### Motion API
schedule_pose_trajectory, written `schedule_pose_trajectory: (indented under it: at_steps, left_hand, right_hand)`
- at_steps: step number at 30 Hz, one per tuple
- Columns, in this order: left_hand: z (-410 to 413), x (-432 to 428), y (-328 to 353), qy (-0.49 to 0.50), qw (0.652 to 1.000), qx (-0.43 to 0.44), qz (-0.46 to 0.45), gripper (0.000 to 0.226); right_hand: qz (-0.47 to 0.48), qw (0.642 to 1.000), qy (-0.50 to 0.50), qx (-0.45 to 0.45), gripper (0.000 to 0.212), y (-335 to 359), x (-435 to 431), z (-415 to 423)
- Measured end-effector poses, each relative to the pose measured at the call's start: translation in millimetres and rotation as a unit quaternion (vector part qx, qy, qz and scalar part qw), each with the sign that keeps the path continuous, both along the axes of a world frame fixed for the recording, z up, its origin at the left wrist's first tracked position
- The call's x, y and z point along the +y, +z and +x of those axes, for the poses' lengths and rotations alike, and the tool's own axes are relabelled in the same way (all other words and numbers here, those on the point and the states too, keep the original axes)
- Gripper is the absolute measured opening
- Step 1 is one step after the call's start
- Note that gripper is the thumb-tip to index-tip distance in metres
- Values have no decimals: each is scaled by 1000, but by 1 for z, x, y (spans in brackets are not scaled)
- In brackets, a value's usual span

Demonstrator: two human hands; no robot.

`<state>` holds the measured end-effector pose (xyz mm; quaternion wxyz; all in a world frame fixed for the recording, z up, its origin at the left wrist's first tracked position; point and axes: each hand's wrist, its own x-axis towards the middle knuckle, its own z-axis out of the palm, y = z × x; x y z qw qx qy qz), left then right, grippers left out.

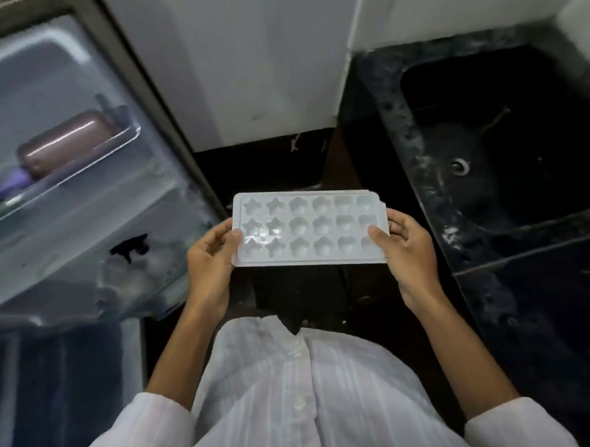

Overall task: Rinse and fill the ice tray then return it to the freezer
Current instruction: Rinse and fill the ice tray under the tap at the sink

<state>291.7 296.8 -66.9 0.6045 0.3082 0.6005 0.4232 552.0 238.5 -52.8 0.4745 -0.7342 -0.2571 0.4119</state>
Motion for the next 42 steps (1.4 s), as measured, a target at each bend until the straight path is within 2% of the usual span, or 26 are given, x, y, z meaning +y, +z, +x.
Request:
schedule_pose_trajectory:
  at_steps: [5,10,16,24,28,32,35,38,42]
  left_hand:
    - [62,48,10,-99,995,-4,4,26]
    - [118,115,16,-209,976,35,47,24]
    - [189,200,21,-345,936,44,62,22]
    - [282,279,45,-499,865,7,57,19]
    - [322,299,47,-521,852,0,51,17]
    - [355,309,46,-508,861,0,37,16]
    - [380,315,47,-491,870,5,37,17]
    - [403,318,49,-475,879,10,37,18]
    - [434,317,59,-463,882,30,86,19]
  right_hand:
    - [13,995,-102,11,36,9,-1,44]
    - [31,977,-208,27,30,12,17,76]
    - [22,945,-327,-5,33,13,57,104]
    - [23,893,-449,-33,32,26,98,126]
    - [7,880,-473,-37,28,30,107,147]
    - [-12,860,-506,-62,24,37,117,196]
    - [10,851,-520,-67,17,41,126,255]
    - [53,863,-502,-26,13,53,142,325]
    - [92,865,-489,65,31,67,163,418]
